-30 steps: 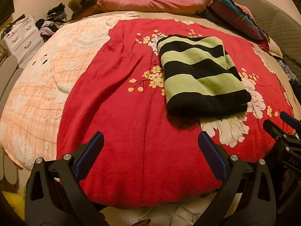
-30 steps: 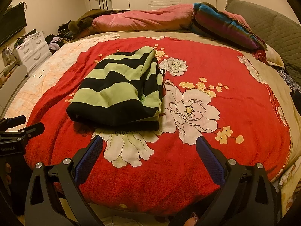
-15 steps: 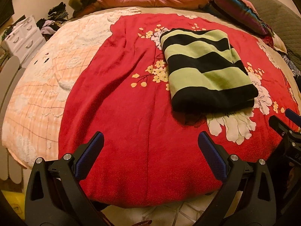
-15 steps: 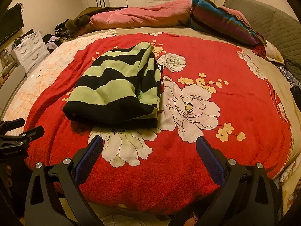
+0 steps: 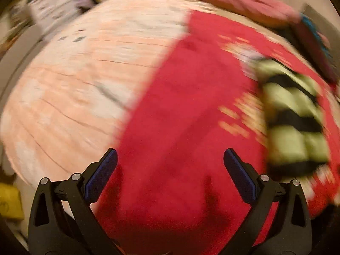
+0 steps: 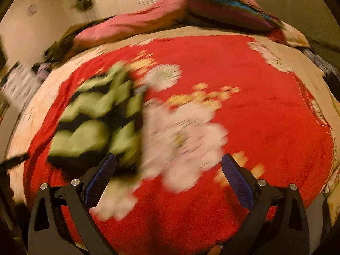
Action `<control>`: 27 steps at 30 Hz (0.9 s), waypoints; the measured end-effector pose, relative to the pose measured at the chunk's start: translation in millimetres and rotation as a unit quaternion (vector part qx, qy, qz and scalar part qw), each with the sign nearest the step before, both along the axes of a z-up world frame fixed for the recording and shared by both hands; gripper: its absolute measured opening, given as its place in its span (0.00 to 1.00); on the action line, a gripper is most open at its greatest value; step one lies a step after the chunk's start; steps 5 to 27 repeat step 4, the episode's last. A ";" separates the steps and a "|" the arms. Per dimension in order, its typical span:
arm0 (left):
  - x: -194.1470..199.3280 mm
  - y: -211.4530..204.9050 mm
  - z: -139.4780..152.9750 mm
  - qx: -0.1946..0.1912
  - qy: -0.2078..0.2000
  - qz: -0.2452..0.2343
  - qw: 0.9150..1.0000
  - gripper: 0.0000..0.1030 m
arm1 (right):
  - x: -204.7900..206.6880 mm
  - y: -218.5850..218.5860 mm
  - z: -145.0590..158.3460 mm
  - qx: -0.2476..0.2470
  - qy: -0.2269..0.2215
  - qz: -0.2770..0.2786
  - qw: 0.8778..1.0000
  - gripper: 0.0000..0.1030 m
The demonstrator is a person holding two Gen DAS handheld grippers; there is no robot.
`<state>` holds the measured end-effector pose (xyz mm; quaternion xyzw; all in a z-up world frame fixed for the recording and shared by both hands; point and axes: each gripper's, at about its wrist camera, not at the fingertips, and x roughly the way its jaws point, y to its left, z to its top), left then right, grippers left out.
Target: Fold small clothes
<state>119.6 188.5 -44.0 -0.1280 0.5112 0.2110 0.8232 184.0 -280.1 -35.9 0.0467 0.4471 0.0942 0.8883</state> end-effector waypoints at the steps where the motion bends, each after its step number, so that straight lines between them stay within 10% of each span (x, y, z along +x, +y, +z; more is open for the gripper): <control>1: 6.6 17.2 -3.6 0.011 0.008 0.019 1.000 0.91 | 18.9 -23.5 1.2 0.008 0.001 -0.032 0.999 0.96; 4: 35.3 91.2 -18.8 0.061 0.035 0.091 0.993 0.91 | 66.4 -83.7 -0.4 0.037 0.009 -0.103 0.994 0.96; 27: 35.3 91.2 -18.8 0.061 0.035 0.091 0.993 0.91 | 66.4 -83.7 -0.4 0.037 0.009 -0.103 0.994 0.96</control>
